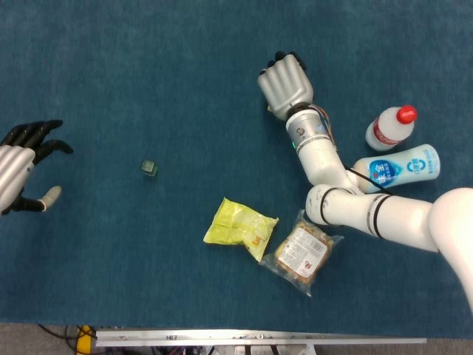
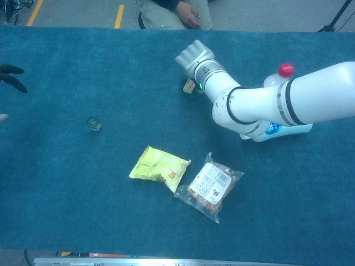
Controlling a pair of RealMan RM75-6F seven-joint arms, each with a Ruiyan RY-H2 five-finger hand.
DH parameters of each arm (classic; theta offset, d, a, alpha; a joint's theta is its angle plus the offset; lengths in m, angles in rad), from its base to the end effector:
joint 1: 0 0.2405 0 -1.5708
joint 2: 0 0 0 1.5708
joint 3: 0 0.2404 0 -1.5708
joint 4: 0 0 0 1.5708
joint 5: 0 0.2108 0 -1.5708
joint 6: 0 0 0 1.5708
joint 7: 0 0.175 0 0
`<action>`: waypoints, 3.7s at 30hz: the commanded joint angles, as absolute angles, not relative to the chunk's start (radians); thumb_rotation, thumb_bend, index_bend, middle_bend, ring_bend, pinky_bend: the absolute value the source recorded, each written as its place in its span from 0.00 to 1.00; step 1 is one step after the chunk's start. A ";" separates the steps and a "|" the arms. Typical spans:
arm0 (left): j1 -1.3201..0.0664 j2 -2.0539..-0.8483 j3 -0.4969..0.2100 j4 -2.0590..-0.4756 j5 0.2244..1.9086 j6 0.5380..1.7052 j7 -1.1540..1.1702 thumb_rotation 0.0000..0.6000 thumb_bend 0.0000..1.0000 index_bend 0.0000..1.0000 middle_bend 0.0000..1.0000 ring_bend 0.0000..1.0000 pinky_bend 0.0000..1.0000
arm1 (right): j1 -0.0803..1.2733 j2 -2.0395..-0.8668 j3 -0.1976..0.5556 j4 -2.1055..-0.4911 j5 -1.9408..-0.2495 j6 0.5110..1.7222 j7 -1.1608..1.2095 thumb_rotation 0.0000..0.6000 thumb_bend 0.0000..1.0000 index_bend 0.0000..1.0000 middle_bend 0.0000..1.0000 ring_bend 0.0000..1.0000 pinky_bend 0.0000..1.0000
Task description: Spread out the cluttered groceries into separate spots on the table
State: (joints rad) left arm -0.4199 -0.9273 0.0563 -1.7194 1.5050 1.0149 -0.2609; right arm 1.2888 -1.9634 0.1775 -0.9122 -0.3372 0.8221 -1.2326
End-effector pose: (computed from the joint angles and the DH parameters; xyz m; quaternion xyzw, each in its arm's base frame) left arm -0.2658 0.2623 0.1163 -0.7038 -0.4922 -0.3093 0.4083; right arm -0.0477 -0.4334 -0.1284 0.8293 -0.1709 0.1123 0.5201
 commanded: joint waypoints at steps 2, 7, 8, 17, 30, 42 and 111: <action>-0.419 -0.928 0.056 -1.717 1.504 1.014 -0.263 1.00 0.36 0.25 0.05 0.00 0.04 | 1.290 -1.974 0.189 -0.894 -0.334 0.815 -1.234 1.00 0.02 0.36 0.32 0.20 0.40; -0.415 -0.928 0.056 -1.713 1.507 1.018 -0.270 1.00 0.36 0.25 0.04 0.00 0.04 | 1.294 -1.992 0.200 -0.876 -0.321 0.806 -1.249 1.00 0.09 0.36 0.32 0.20 0.40; -0.415 -0.927 0.056 -1.713 1.508 1.019 -0.271 1.00 0.36 0.25 0.04 0.00 0.04 | 1.295 -1.994 0.203 -0.875 -0.318 0.805 -1.253 1.00 0.11 0.36 0.32 0.20 0.40; -0.406 -0.922 0.055 -1.712 1.514 1.032 -0.280 1.00 0.36 0.25 0.04 0.00 0.04 | 1.301 -1.987 0.213 -0.909 -0.288 0.800 -1.287 1.00 0.23 0.37 0.32 0.20 0.40; -0.400 -0.927 0.056 -1.704 1.529 1.043 -0.298 1.00 0.36 0.25 0.04 0.00 0.04 | 1.289 -1.953 0.195 -0.975 -0.289 0.822 -1.295 1.00 0.25 0.46 0.34 0.20 0.40; -0.402 -0.926 0.056 -1.710 1.529 1.036 -0.300 1.00 0.36 0.25 0.04 0.00 0.04 | 1.288 -1.949 0.174 -0.980 -0.287 0.819 -1.302 1.00 0.25 0.46 0.34 0.21 0.40; -0.451 -0.879 0.041 -1.783 1.590 0.994 -0.247 1.00 0.36 0.26 0.05 0.00 0.04 | 1.165 -1.449 0.145 -1.810 -0.552 1.104 -0.874 1.00 0.25 0.00 0.23 0.19 0.39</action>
